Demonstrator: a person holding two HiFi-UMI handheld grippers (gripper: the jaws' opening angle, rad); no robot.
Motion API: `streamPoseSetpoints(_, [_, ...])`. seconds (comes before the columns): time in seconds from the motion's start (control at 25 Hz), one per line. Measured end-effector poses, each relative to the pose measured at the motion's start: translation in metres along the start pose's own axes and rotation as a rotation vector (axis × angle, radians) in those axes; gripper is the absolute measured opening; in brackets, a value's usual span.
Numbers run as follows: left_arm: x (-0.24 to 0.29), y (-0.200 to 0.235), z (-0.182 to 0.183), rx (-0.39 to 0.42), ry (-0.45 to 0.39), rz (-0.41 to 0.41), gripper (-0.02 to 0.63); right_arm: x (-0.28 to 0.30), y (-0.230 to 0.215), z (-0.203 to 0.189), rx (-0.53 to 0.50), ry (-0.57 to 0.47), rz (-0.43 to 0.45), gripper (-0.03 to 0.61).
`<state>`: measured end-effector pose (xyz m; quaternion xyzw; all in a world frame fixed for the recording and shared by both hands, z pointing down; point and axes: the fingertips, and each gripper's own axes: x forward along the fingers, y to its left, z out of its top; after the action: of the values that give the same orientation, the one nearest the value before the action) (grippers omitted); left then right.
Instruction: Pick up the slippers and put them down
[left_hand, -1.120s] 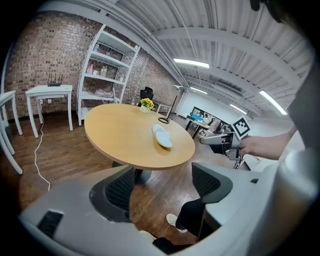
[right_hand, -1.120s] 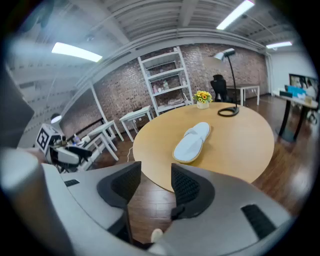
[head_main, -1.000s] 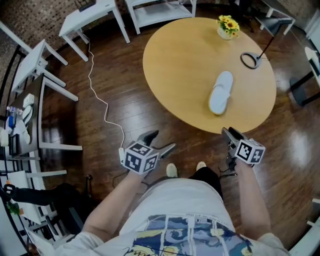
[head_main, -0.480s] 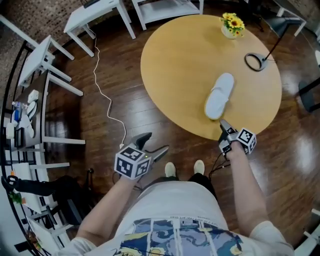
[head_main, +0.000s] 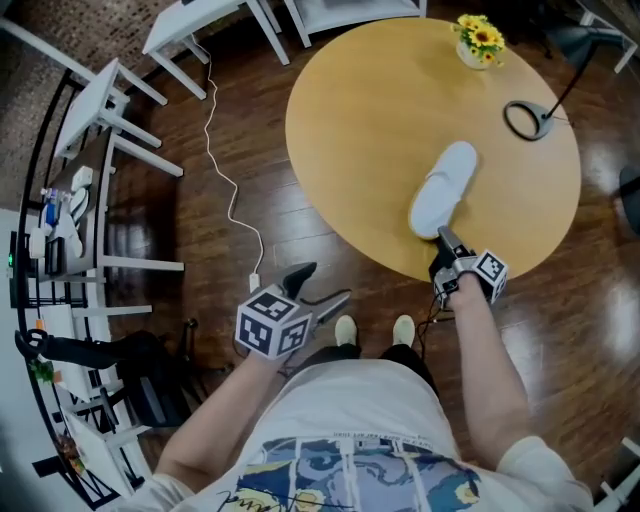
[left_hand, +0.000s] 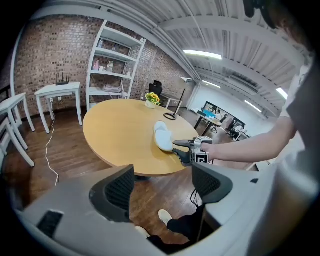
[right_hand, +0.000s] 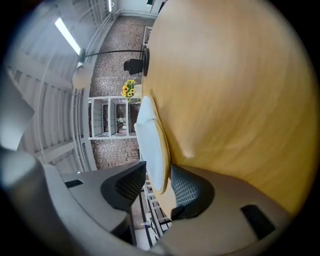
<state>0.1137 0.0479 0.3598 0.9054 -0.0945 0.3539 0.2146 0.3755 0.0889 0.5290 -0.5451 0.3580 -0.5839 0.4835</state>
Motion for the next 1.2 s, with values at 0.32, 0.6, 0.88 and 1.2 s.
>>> streamPoseSetpoints(0.32, [-0.004,0.001,-0.005,-0.030,-0.003,0.062,0.365,0.020,0.009,0.005,0.014,0.019,0.085,0.055])
streamPoseSetpoints(0.6, [-0.009,-0.001,-0.014,-0.062,-0.016,0.101,0.365,0.016,0.004,0.010,-0.108,0.068,0.017,0.035])
streamPoseSetpoints(0.88, [-0.009,-0.006,-0.021,-0.097,-0.044,0.126,0.365,0.000,0.022,0.001,-0.259,0.168,0.037,0.035])
streamPoseSetpoints(1.2, [-0.026,-0.026,-0.031,-0.193,-0.093,0.216,0.365,-0.015,0.059,-0.019,-0.368,0.363,0.092,0.035])
